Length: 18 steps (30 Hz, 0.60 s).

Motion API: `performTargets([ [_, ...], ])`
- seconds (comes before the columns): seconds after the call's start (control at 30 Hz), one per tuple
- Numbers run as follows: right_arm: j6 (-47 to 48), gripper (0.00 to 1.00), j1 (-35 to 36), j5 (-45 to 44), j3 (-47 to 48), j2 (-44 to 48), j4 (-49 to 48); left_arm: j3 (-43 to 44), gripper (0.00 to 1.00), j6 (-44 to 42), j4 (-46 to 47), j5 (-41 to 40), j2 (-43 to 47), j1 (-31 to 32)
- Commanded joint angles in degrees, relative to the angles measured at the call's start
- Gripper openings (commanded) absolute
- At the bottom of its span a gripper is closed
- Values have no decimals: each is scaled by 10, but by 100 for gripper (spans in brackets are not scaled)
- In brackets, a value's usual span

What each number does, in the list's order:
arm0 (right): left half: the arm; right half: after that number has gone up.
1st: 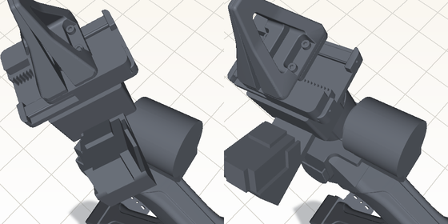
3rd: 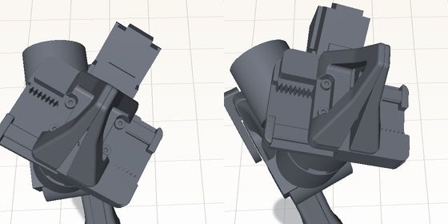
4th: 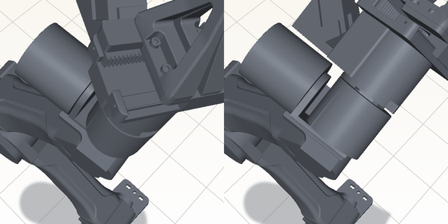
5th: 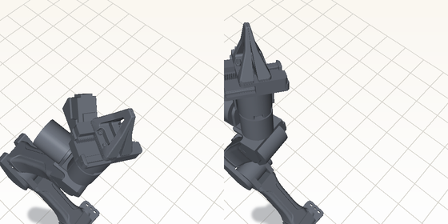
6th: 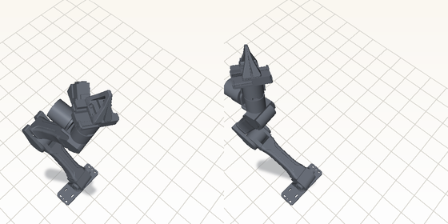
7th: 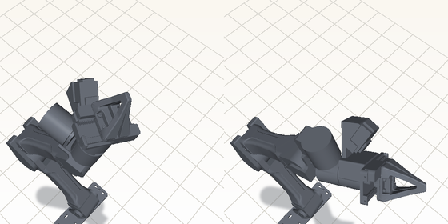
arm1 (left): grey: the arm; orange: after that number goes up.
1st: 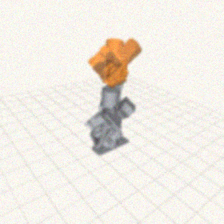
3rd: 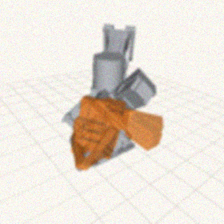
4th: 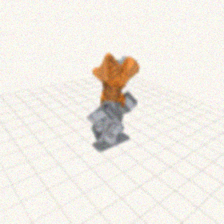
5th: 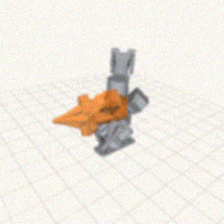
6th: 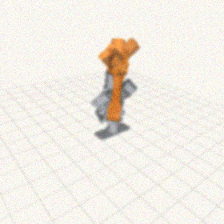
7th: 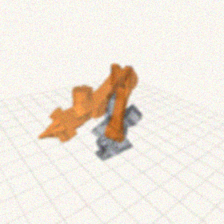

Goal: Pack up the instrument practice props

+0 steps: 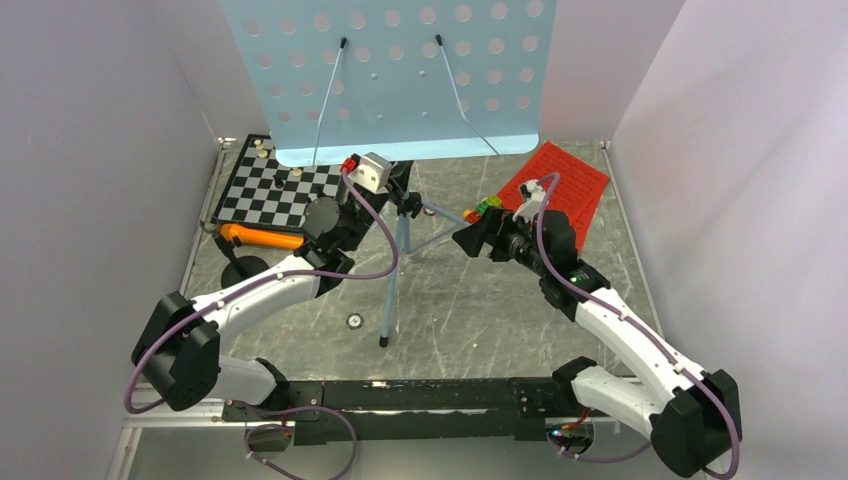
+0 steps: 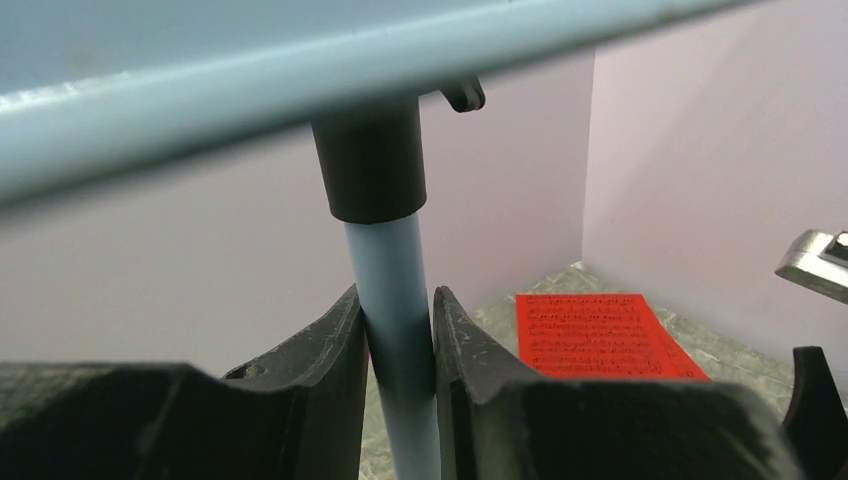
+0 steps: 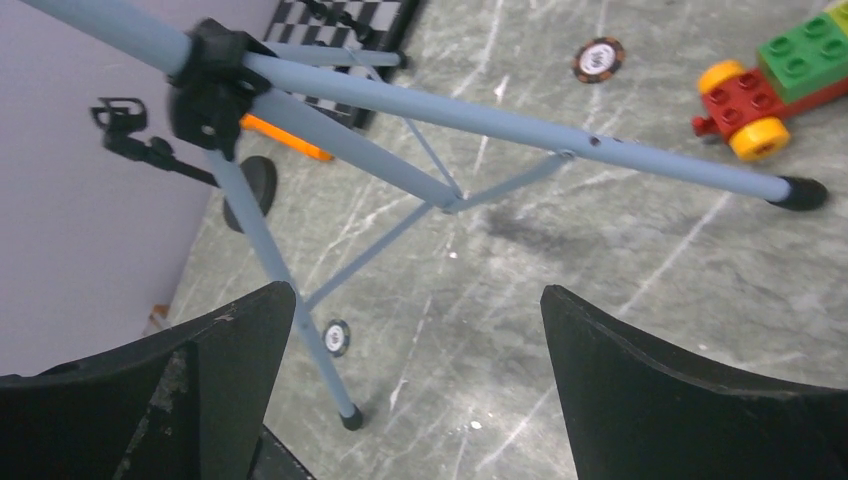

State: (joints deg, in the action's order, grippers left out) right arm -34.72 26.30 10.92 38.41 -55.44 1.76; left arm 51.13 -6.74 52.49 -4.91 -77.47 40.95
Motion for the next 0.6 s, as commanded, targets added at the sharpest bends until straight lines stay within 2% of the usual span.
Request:
performTargets([
  [0.0, -30, 98, 2, 51, 39, -20, -94, 16, 0, -34, 0, 34, 12, 4],
  [0.23, -68, 96, 9, 133, 99, -119, -156, 17, 0, -32, -27, 44, 20, 4],
  [0.57, -96, 78, 33, 181, 148, -241, -218, 15, 0, -28, -42, 60, 27, 4],
])
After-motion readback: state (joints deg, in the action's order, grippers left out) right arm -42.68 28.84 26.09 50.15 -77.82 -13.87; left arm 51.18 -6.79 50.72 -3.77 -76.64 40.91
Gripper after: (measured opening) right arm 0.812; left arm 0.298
